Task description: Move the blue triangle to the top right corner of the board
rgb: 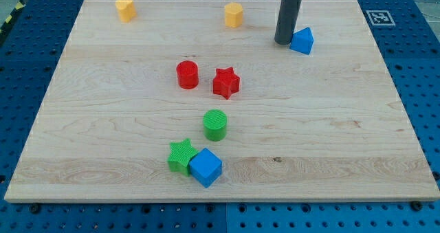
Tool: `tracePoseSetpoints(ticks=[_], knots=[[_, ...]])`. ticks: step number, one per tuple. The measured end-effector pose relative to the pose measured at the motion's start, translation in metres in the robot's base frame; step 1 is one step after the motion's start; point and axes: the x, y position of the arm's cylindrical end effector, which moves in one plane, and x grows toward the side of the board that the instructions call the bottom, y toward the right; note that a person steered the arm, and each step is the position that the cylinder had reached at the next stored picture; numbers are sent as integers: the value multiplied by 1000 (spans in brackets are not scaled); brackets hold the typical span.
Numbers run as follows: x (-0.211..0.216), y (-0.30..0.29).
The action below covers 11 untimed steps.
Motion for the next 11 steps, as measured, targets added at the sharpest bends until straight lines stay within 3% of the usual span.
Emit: tracePoseSetpoints(ticks=[2,3,5,7,8,10,11], knots=[[56,7],[63,8],[-17,19],[56,41],[56,85],[29,95],[77,67]])
